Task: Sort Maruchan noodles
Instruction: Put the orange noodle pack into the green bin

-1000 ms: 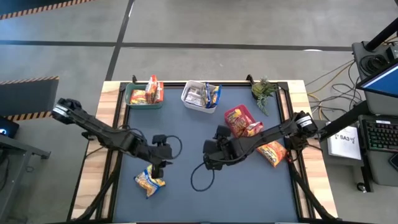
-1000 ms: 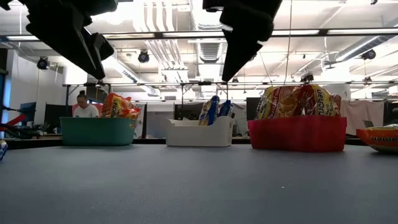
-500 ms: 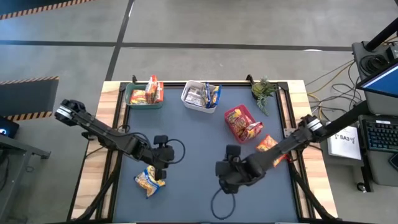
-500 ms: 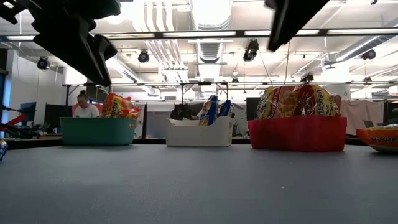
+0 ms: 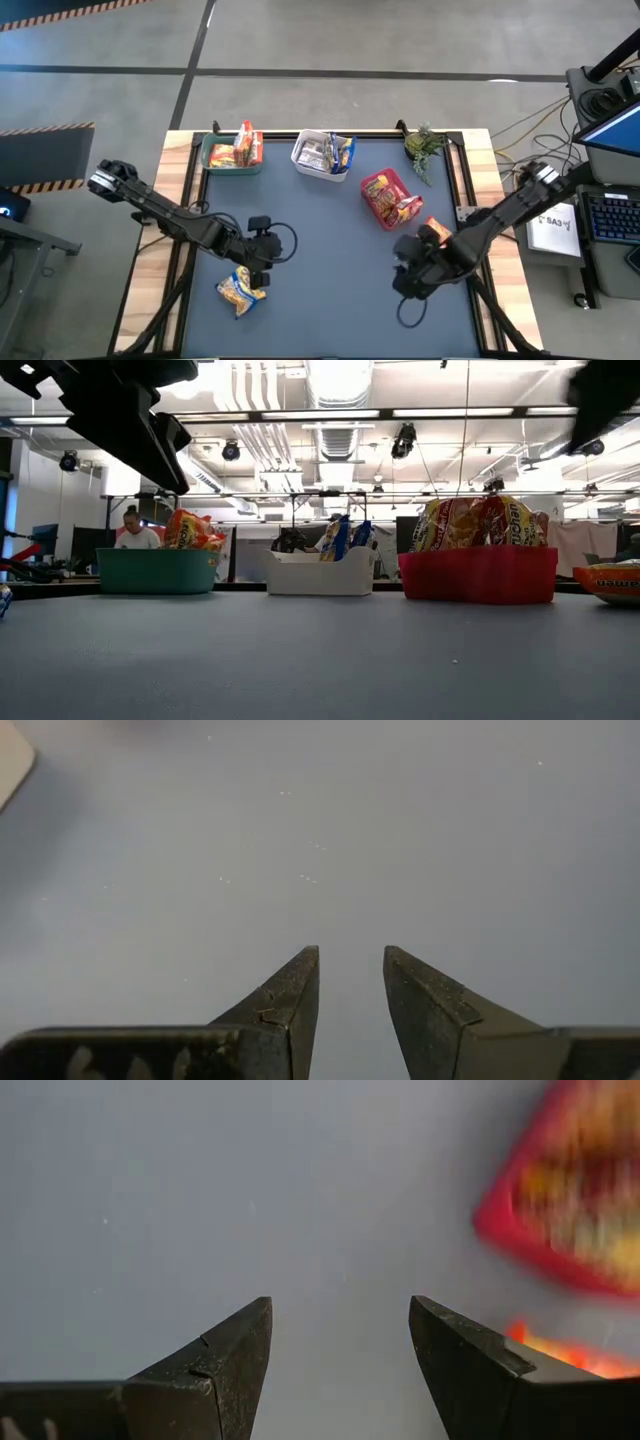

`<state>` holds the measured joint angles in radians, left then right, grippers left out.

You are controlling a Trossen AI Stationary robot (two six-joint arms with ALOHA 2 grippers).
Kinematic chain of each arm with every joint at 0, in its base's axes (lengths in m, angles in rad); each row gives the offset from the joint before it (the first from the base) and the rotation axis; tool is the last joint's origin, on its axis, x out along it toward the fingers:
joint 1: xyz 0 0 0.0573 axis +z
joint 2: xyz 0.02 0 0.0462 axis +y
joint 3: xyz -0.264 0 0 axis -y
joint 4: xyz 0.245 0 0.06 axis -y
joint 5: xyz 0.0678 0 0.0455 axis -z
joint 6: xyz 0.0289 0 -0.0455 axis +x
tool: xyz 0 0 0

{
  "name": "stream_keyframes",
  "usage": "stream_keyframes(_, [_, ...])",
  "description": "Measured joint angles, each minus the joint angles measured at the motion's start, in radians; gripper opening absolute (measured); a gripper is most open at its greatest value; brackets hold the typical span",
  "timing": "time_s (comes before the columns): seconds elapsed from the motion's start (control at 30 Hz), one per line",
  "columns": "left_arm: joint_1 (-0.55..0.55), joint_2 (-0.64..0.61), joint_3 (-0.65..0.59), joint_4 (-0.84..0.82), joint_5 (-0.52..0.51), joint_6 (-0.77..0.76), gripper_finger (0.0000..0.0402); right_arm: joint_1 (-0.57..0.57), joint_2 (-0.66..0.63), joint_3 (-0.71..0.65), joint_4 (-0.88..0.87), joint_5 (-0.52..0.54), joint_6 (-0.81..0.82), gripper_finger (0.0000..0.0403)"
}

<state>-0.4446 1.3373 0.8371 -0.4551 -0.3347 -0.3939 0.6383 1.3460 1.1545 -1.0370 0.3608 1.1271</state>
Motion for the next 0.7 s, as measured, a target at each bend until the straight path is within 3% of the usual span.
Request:
stream_keyframes(0.13, [0.000, 0.000, 0.000, 0.004, -0.024, 0.000, 0.0098, 0.025, -0.091, -0.115, -0.004, -0.066, 0.227, 0.0224])
stream_keyframes(0.3, [0.000, 0.000, 0.000, 0.007, -0.026, 0.000, 0.0098, 0.020, -0.134, -0.241, -0.010, -0.073, 0.412, 0.0224])
stream_keyframes(0.53, [0.000, 0.000, 0.000, 0.010, -0.033, 0.000, 0.0098, -0.040, -0.071, -0.292, -0.048, -0.118, 0.448, 0.0223])
stream_keyframes(0.7, [0.001, 0.000, 0.000, 0.012, -0.108, 0.001, 0.0098, -0.076, 0.016, -0.274, -0.136, -0.143, 0.423, 0.0223])
